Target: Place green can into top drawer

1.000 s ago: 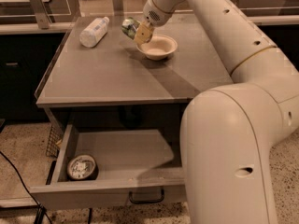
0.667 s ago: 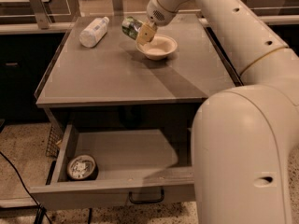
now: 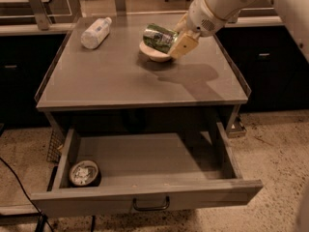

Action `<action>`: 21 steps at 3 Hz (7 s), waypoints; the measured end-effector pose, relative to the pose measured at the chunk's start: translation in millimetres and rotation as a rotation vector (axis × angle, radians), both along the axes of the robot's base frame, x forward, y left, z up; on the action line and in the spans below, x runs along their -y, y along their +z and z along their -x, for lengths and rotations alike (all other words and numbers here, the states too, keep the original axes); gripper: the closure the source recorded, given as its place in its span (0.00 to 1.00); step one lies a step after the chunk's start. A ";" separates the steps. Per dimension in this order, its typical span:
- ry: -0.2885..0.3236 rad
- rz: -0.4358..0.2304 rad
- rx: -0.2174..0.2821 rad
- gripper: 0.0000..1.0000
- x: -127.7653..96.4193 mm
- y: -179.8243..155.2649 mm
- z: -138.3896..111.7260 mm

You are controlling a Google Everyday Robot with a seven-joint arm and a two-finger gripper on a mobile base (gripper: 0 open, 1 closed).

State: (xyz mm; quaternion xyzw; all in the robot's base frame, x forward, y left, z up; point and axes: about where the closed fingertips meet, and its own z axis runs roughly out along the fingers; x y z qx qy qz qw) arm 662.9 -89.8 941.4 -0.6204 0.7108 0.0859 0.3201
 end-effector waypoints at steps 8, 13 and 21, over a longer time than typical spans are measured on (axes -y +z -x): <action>0.413 -0.048 -0.141 1.00 28.1 -137.0 250.4; 0.467 -0.001 -0.122 1.00 4.5 -267.8 186.3; 0.448 0.021 -0.073 0.00 -1.0 -312.3 174.2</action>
Offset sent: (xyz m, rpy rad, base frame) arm -0.0652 -0.0282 0.0016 -0.0150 0.0348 0.0749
